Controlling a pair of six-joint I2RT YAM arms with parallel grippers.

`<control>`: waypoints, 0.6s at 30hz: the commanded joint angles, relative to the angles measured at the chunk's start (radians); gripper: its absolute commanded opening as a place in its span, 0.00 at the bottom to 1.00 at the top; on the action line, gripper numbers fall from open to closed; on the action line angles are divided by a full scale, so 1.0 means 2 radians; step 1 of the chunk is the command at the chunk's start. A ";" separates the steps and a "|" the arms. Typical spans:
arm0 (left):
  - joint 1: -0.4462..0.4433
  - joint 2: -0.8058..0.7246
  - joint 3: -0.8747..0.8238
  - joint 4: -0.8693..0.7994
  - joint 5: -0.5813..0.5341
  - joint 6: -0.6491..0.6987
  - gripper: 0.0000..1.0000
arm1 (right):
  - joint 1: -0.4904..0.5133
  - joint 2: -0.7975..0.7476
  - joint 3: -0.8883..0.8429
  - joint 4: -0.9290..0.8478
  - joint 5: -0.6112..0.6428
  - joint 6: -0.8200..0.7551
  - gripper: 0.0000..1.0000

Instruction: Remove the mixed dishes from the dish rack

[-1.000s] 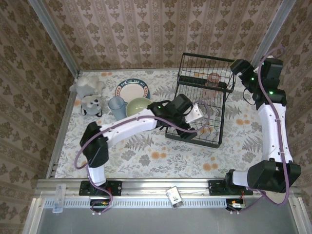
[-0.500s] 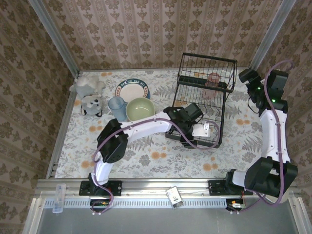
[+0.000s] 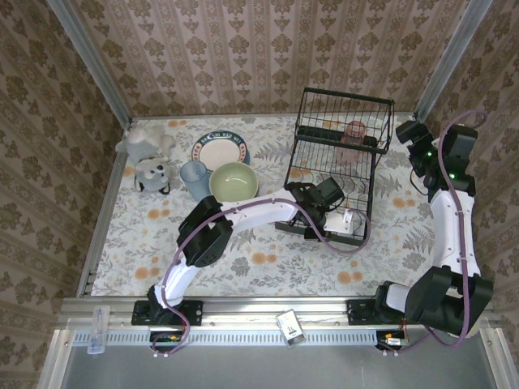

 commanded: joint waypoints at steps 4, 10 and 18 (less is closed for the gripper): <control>-0.008 -0.011 -0.018 0.007 -0.023 0.000 0.04 | -0.008 -0.003 -0.009 0.020 -0.013 0.014 0.93; -0.013 -0.043 -0.080 0.020 -0.026 -0.001 0.00 | -0.013 0.039 0.023 0.004 -0.017 0.010 0.99; -0.021 -0.093 -0.173 0.039 -0.042 0.003 0.00 | -0.017 0.120 0.074 -0.044 -0.006 0.007 1.00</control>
